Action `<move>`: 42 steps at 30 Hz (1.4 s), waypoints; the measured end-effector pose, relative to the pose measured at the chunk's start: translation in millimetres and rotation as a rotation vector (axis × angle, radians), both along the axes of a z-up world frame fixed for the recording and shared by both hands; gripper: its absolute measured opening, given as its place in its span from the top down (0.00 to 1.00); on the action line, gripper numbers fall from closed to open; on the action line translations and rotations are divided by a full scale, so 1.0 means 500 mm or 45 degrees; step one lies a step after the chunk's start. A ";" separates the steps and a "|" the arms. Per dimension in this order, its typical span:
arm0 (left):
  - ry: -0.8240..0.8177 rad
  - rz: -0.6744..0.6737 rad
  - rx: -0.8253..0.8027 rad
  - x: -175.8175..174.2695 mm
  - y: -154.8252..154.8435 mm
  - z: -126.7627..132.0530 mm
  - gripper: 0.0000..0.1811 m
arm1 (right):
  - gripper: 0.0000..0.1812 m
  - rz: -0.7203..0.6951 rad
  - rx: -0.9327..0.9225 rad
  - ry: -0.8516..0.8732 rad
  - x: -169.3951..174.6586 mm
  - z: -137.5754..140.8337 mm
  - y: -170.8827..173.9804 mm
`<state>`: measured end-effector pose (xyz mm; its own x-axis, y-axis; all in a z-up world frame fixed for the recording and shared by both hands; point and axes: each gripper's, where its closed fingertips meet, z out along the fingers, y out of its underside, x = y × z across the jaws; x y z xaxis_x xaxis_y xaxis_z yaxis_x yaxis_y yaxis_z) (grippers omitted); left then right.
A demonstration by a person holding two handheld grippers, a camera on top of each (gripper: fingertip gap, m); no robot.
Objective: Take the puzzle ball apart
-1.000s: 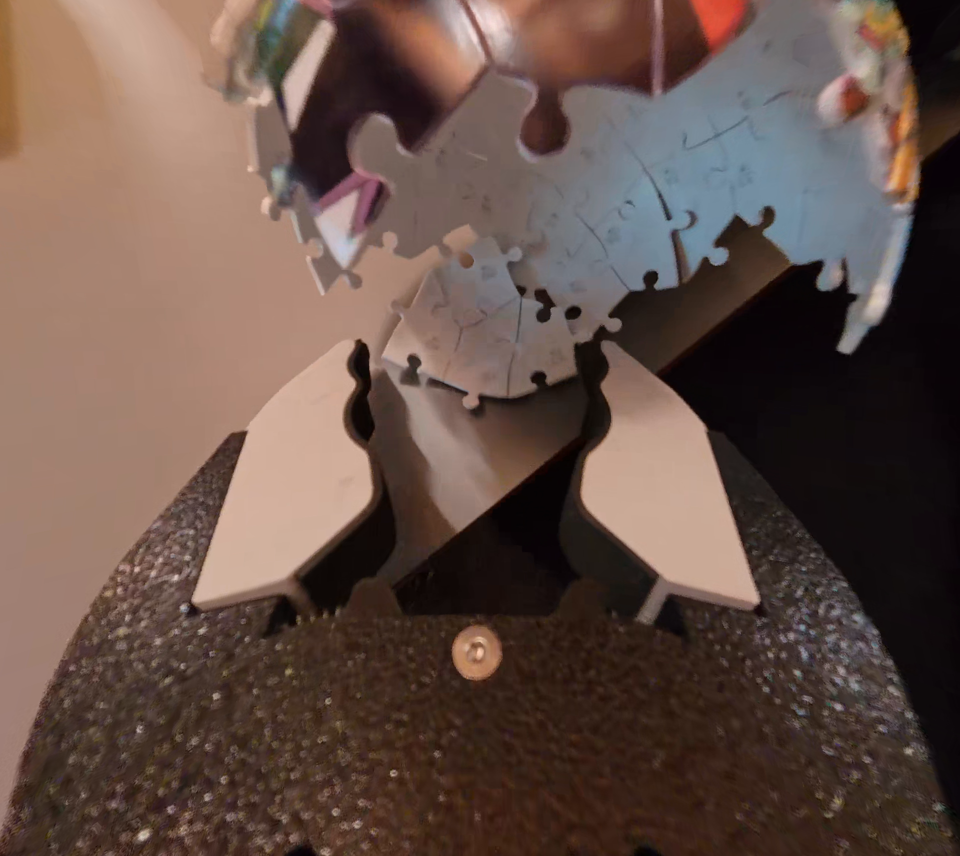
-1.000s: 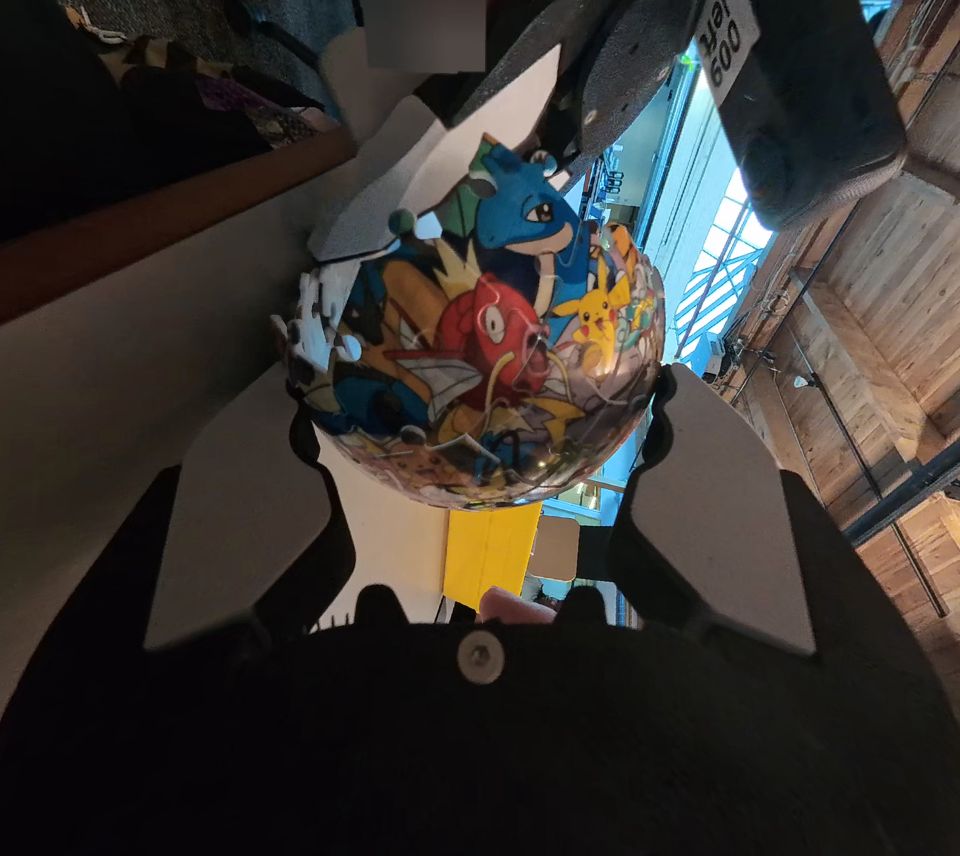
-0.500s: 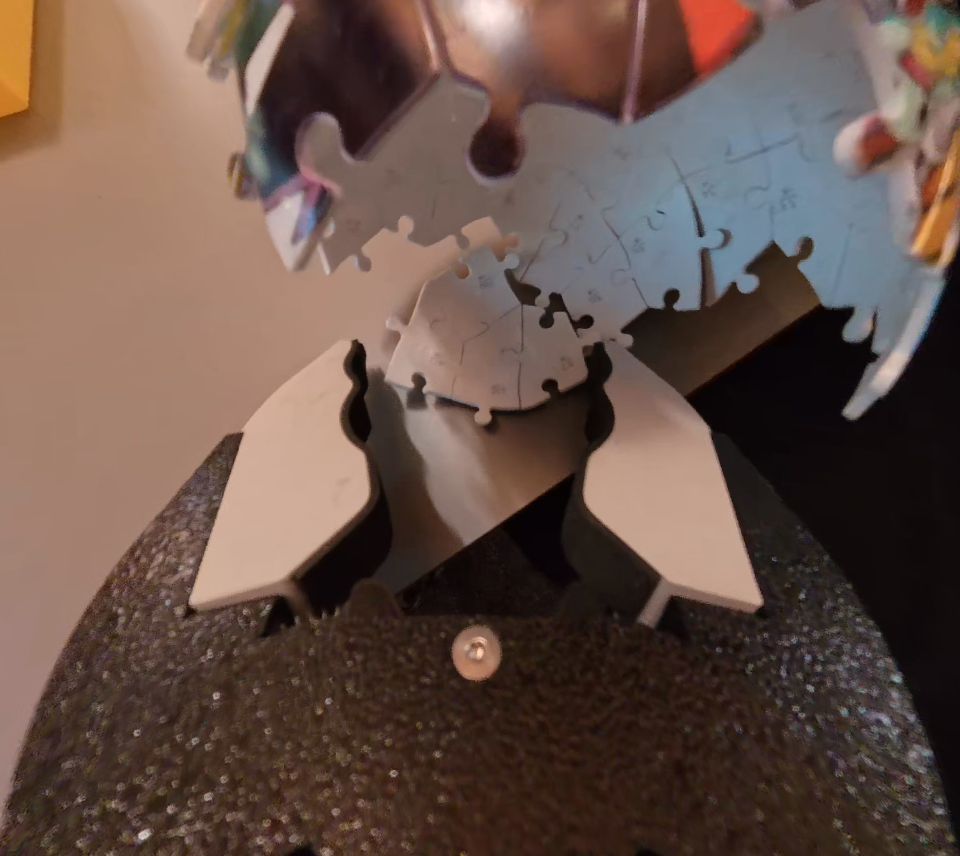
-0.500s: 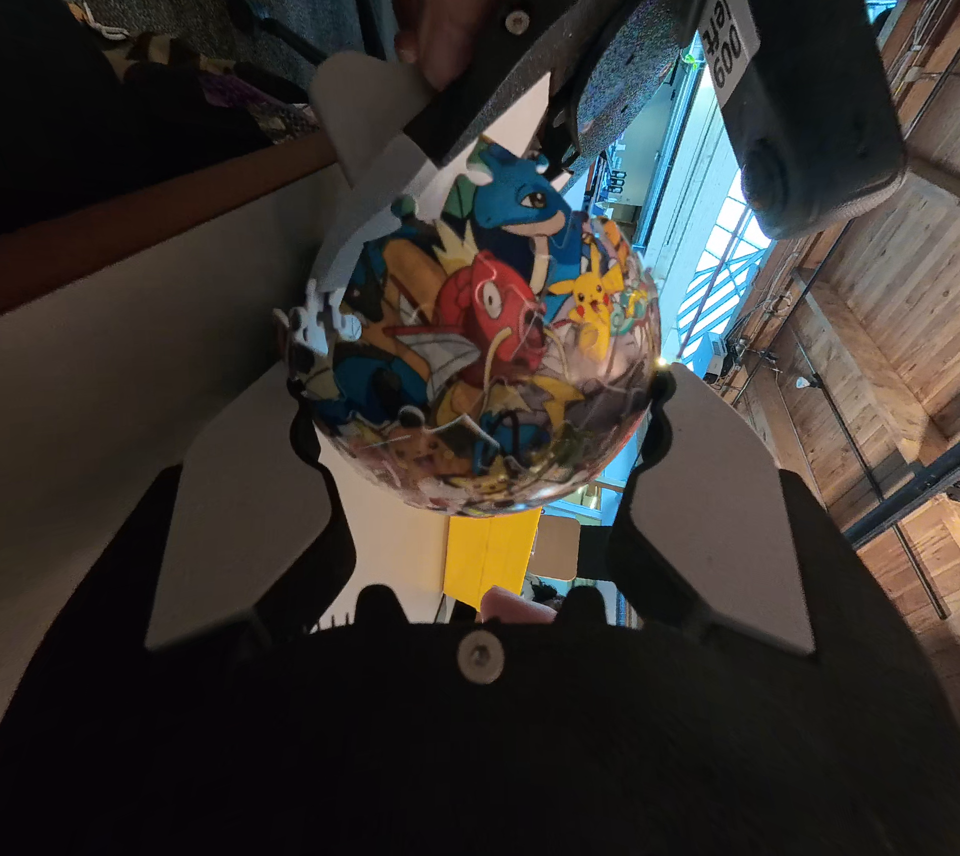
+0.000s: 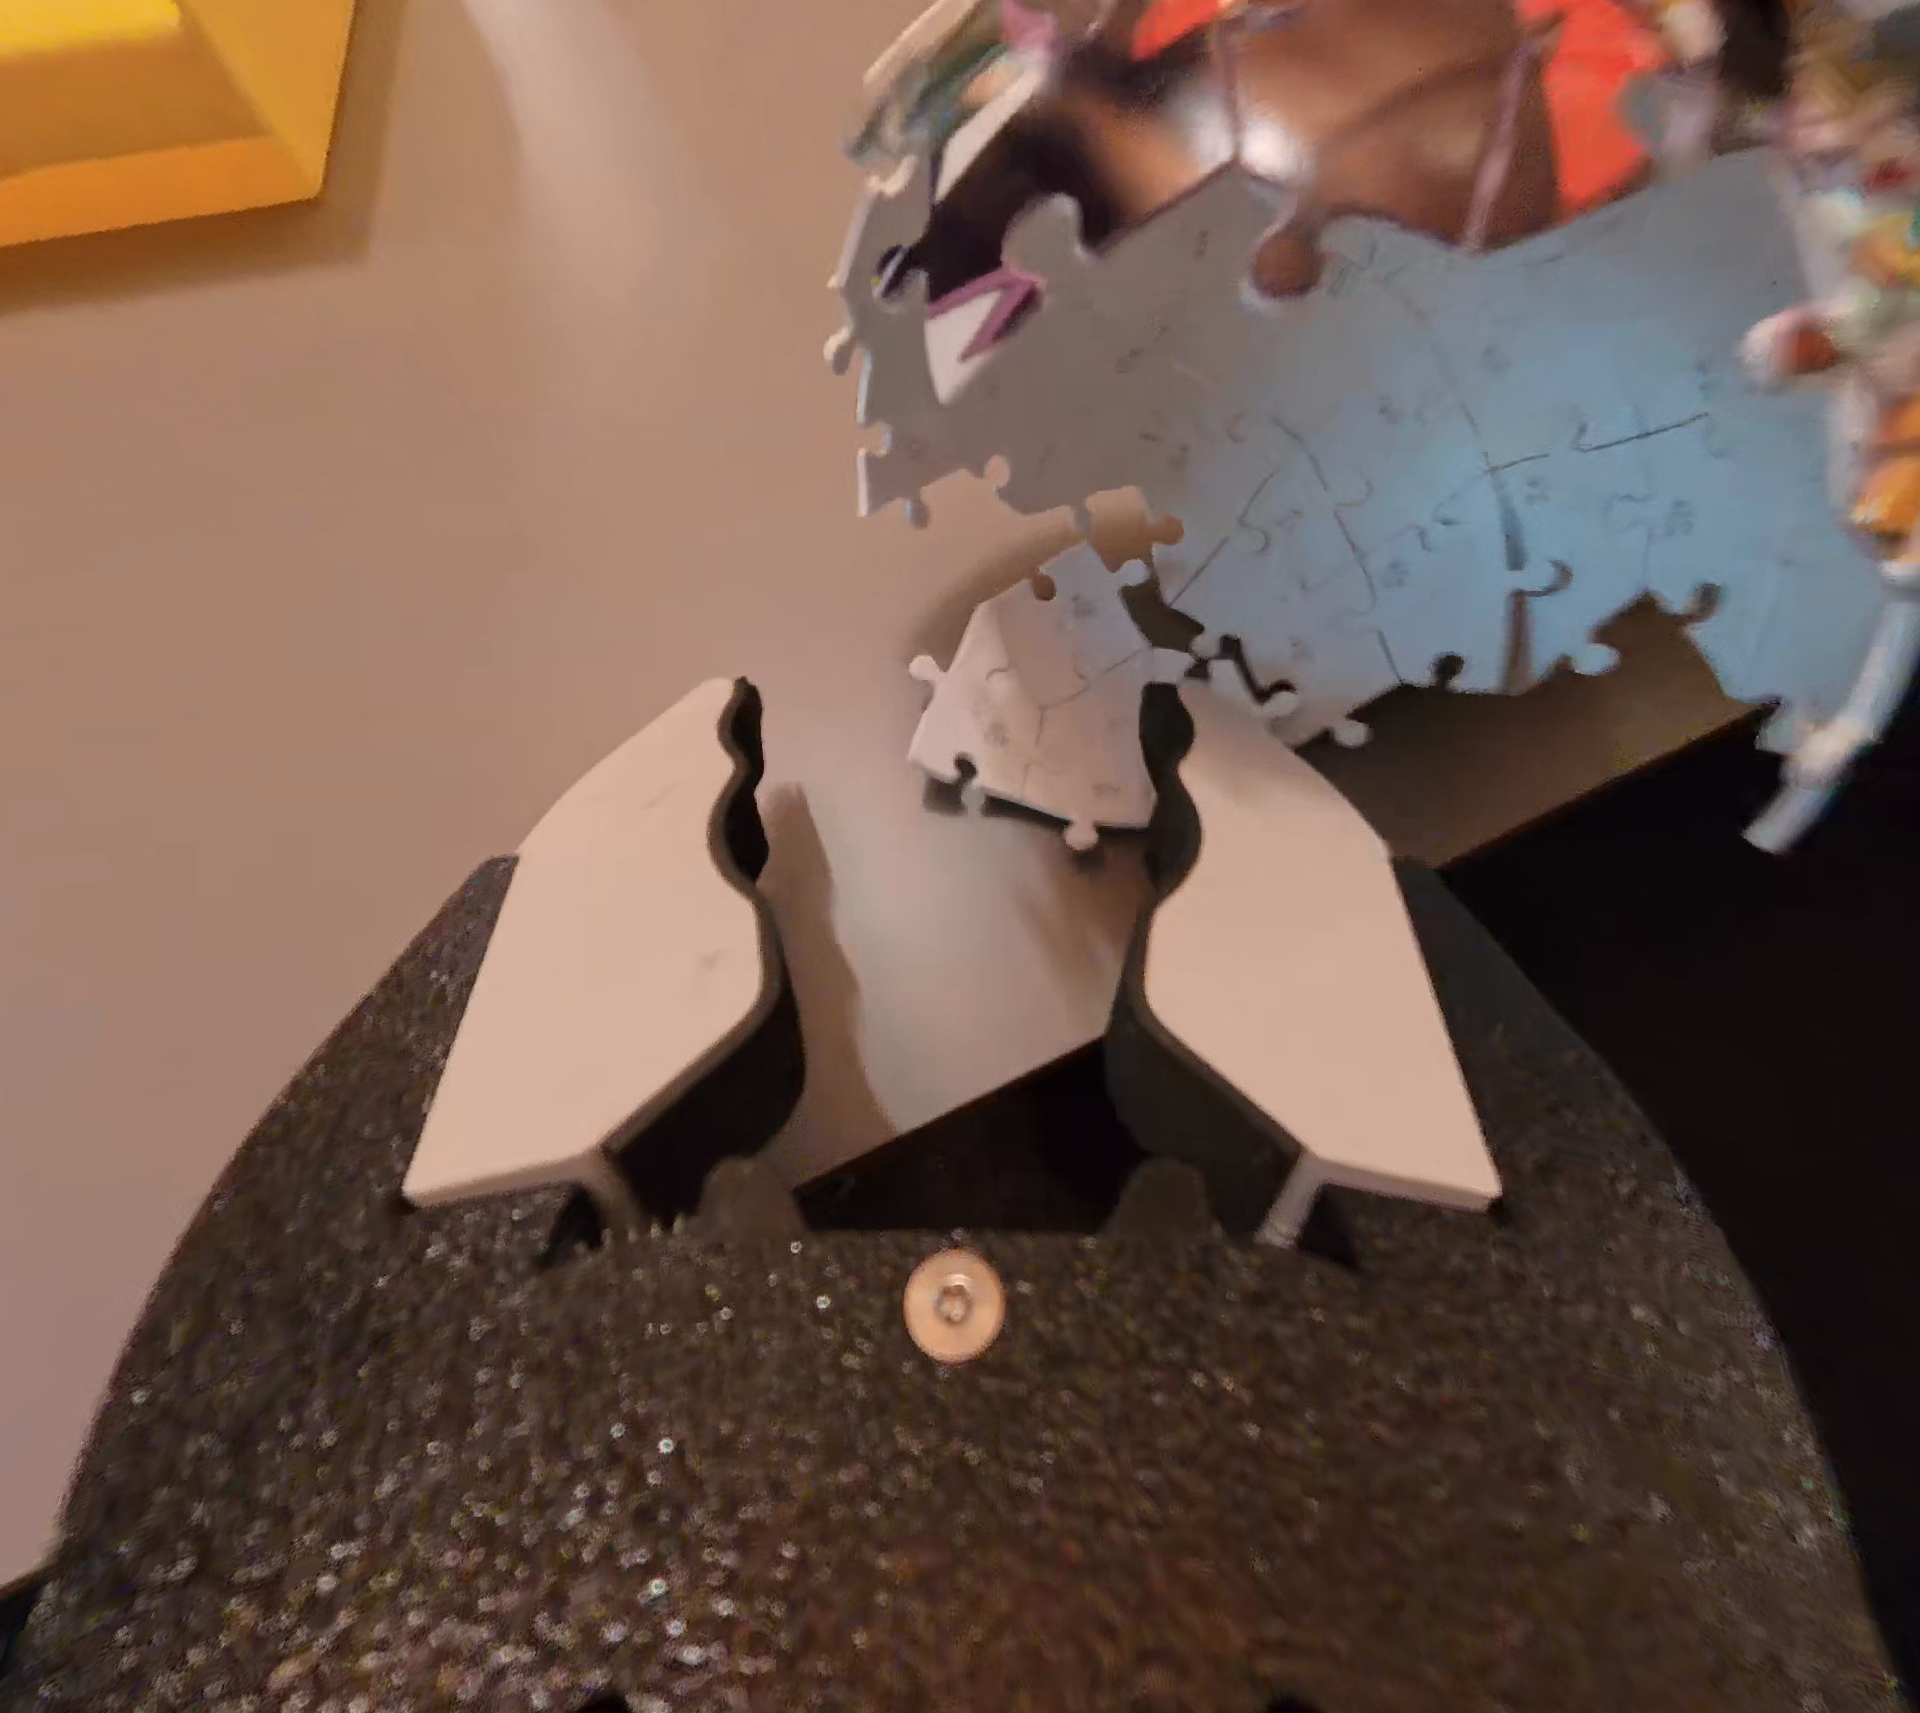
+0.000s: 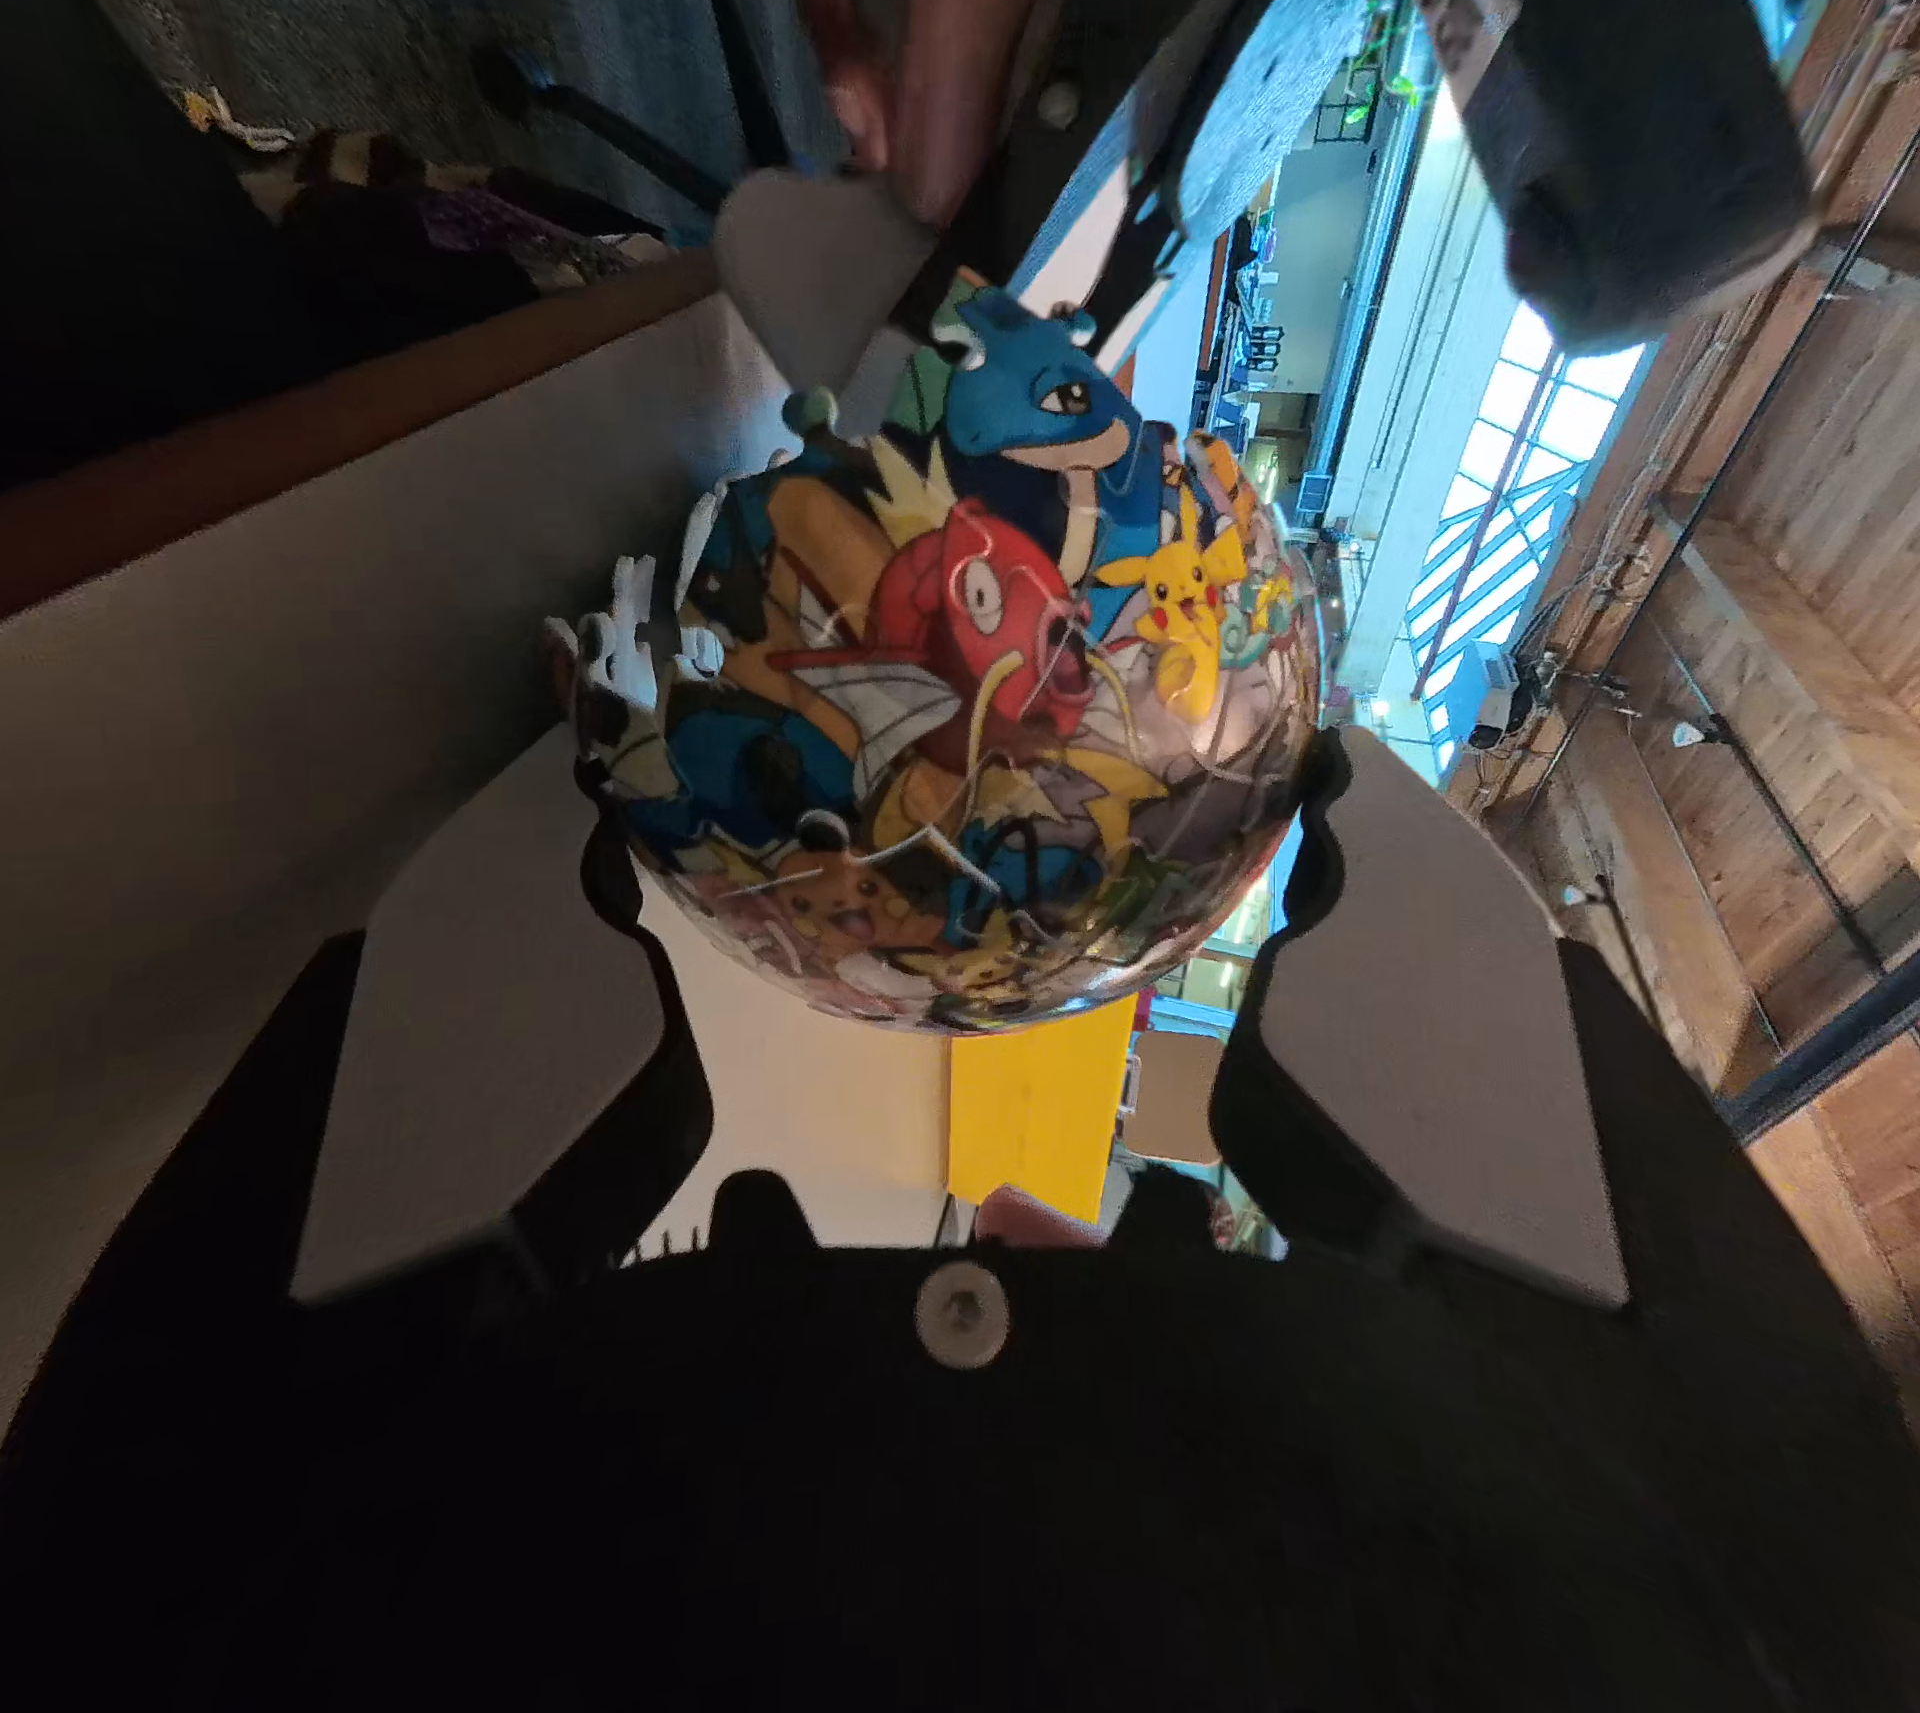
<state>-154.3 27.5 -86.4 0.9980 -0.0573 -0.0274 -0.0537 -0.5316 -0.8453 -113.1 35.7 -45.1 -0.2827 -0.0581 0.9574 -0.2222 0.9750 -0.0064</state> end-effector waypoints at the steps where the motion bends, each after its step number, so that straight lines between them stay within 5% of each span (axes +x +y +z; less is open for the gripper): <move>1: 0.032 0.030 -0.045 -0.007 0.002 -0.011 0.61 | 0.32 0.004 -0.001 0.001 0.000 0.000 0.000; 12: 0.005 -0.053 -0.098 0.019 0.012 -0.021 0.56 | 0.32 0.029 -0.015 0.013 0.002 0.001 -0.001; 20: -0.234 -0.003 -0.096 0.013 -0.014 0.004 0.67 | 0.32 0.038 -0.017 0.020 0.003 0.002 -0.001; 25: -0.073 -0.209 -0.030 0.054 -0.021 0.008 0.81 | 0.32 0.038 -0.018 0.021 0.003 0.003 -0.002; 42: 0.083 -0.204 -0.144 0.059 0.012 -0.028 0.79 | 0.32 0.040 -0.002 0.023 0.004 0.004 -0.004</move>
<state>-124.9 33.3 -100.4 0.9722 -0.2212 -0.0762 -0.1979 -0.6034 -0.7725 -110.9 33.6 -43.3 -0.2635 -0.0654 0.9625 -0.2524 0.9676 -0.0033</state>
